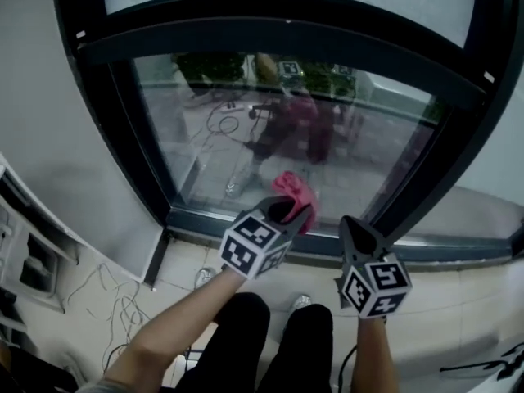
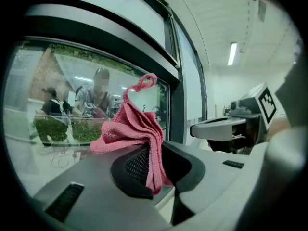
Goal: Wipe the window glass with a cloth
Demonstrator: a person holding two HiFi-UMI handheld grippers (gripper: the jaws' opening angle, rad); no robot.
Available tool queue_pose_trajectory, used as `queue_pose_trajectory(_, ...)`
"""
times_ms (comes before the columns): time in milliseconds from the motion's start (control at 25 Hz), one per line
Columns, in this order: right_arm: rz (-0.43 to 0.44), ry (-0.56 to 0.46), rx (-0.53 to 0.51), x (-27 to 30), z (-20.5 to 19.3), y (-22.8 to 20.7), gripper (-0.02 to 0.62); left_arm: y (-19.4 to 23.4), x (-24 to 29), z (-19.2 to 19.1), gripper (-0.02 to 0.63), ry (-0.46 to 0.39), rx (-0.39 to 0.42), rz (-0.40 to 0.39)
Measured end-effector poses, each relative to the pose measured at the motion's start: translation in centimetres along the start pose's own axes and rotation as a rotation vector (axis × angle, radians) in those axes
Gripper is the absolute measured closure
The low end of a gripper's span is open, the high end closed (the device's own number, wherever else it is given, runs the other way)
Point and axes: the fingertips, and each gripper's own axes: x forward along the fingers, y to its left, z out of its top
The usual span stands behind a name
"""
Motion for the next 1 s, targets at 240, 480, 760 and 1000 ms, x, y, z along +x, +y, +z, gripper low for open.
queue_pose_trajectory(240, 0.091, -0.097, -0.004, 0.2, 4.4, 4.2, 0.603, 0.8, -6.2, 2.9, 0.554, -0.052, 0.011, 0.068)
queue_pose_trajectory(480, 0.143, -0.135, -0.022, -1.2, 6.1, 8.7, 0.603, 0.2, -11.9, 4.5, 0.554, -0.095, 0.025, 0.116)
queue_pose_trajectory(760, 0.159, -0.157, -0.025, -2.4, 6.6, 11.5, 0.603, -0.5, -14.9, 5.9, 0.554, -0.155, 0.055, 0.137)
queue_pose_trajectory(1000, 0.169, -0.151, -0.025, -2.7, 6.6, 12.1, 0.603, -1.3, -15.4, 5.3, 0.554, -0.147, 0.037, 0.129)
